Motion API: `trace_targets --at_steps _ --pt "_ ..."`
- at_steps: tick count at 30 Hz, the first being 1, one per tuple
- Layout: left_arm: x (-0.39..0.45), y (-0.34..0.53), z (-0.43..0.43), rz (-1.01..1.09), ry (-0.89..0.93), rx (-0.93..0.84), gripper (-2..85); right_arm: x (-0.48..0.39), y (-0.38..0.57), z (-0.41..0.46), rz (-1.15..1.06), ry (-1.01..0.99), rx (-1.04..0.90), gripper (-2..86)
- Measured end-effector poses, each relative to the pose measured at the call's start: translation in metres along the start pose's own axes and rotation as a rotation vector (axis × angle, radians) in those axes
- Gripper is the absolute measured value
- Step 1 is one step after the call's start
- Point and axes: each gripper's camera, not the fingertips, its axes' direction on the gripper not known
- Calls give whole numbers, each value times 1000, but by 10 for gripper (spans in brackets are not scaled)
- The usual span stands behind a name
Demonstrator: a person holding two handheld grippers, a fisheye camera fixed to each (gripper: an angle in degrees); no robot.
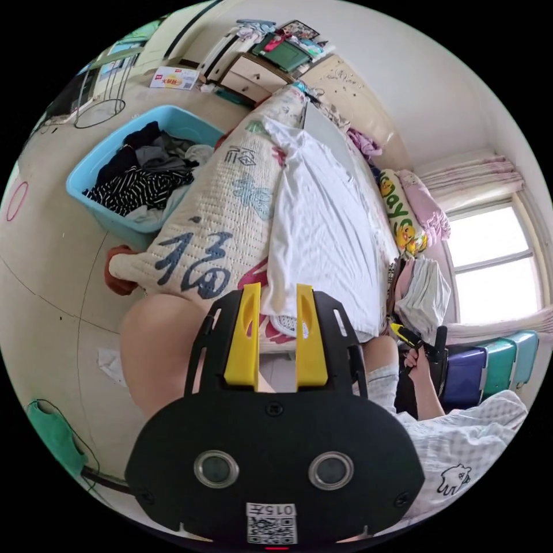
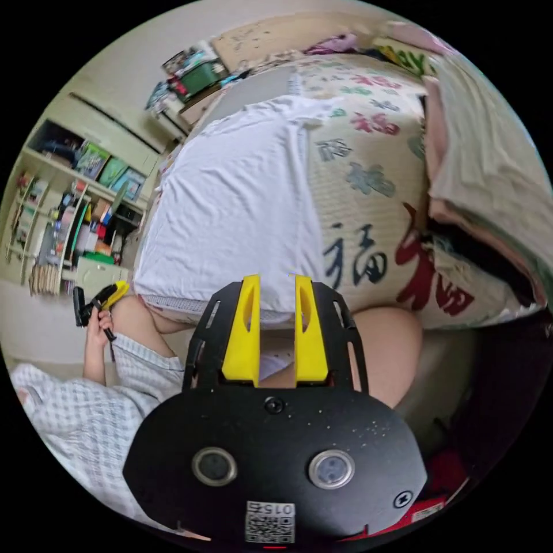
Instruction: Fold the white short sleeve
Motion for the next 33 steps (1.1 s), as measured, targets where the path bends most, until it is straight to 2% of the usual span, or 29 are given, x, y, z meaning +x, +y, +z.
trace_targets --at_steps 3,5,9,12,15,23,27,29,33 --pt "15 -10 4 31 -32 -23 92 32 8 23 47 -26 -47 107" --pt "21 -17 19 22 -88 -108 86 40 2 42 42 -29 -98 111" --pt "31 -19 13 26 -117 -109 46 40 -26 91 -8 -74 -241 106" --pt "38 -13 -1 23 -111 -89 6 30 -35 122 -47 16 -305 36" --pt "43 -8 -15 28 -114 -80 -2 23 -32 139 -79 73 -296 2" --pt "42 -15 -23 -18 -120 -110 0 33 -32 175 -23 63 -243 4" --pt "41 -20 -25 -43 -103 -111 24 43 -32 182 23 -38 -160 50" --pt "37 -27 -20 -56 -29 -130 57 44 -36 192 21 -96 -151 77" --pt "40 -39 -14 -70 -43 -172 44 31 -51 240 -3 -85 -265 85"
